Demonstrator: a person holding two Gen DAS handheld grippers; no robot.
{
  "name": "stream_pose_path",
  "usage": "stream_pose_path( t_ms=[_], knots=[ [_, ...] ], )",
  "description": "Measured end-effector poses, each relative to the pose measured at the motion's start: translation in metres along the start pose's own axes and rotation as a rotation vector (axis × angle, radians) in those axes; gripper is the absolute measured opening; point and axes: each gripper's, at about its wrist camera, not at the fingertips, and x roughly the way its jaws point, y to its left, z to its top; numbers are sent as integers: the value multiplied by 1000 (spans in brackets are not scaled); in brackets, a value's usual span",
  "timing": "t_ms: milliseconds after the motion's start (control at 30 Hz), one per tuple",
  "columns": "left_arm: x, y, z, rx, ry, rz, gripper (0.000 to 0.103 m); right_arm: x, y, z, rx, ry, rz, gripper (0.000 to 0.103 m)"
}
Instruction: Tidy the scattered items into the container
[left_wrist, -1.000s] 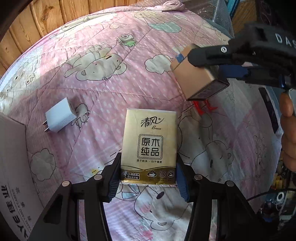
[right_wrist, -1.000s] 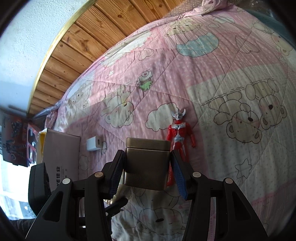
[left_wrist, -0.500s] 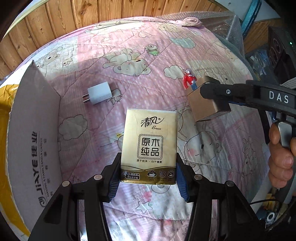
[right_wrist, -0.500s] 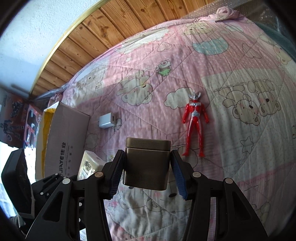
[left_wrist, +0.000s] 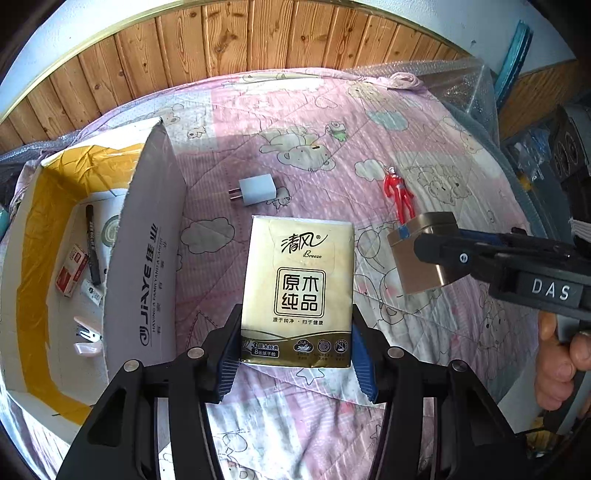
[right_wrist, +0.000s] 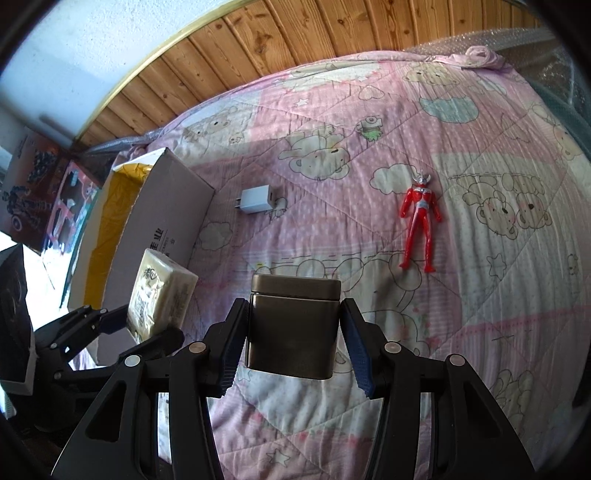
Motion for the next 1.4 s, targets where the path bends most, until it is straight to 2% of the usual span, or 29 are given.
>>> stream_pose_path(
  t_ms=[300,500,967,1400],
  knots=[
    [-33,10,-8,-41,-79,1,54,-10,32,-12,-75,0,3,53],
    [-55,18,-14,-69,-136,44,54,-16,48,-17,-122,-7,3,53],
    [-97,60,-34,-232,-262,106,54,-23,83,-27,-219,-14,16,53],
    [-118,85,-58,-321,-293,157,54,-21,129,-31,-336,-3,63,53]
  ],
)
